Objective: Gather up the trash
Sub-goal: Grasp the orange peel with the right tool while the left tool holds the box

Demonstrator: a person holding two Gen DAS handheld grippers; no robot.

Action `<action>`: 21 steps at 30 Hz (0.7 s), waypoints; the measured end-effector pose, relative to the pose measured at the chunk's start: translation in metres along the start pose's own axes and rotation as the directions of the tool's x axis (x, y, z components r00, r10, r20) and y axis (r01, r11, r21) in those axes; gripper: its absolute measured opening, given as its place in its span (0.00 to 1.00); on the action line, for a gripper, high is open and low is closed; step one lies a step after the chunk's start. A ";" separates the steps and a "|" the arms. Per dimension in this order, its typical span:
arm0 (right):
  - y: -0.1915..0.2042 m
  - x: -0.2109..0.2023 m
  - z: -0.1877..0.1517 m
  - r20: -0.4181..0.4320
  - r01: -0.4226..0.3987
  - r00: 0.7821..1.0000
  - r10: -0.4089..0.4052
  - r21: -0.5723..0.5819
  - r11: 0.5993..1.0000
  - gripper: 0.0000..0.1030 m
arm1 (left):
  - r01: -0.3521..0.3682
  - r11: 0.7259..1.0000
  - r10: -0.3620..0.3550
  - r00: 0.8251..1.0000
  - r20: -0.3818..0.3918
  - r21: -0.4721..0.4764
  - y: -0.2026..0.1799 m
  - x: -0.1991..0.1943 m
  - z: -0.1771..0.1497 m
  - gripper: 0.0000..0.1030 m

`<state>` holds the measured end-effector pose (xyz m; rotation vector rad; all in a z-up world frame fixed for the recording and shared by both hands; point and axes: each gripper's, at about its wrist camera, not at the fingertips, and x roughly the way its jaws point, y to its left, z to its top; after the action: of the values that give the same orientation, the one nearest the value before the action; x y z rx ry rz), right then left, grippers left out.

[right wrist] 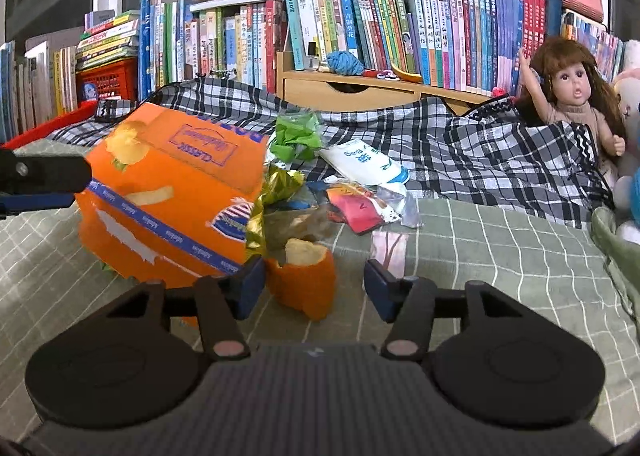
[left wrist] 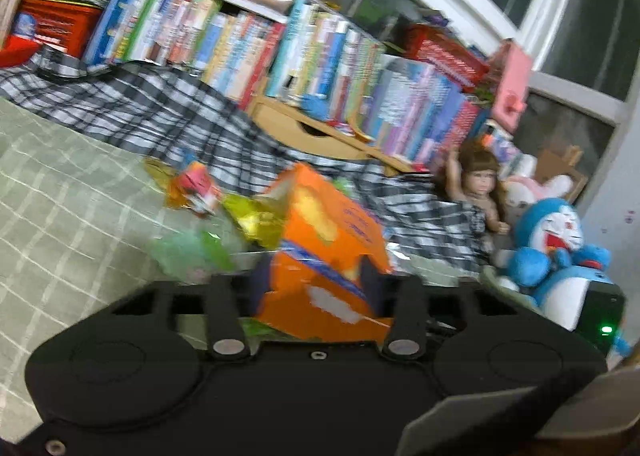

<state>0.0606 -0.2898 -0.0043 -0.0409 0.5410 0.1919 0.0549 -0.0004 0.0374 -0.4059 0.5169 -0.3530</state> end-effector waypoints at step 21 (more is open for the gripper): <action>0.010 -0.007 -0.002 0.002 -0.002 1.000 0.002 -0.097 0.995 0.68 | 0.030 0.999 -0.030 1.000 0.003 -0.031 0.018 0.024 0.020 0.81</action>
<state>0.0515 -0.2810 -0.0021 -0.1347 0.5295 0.2203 0.0886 0.0105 0.0352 -0.4444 0.5142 -0.3740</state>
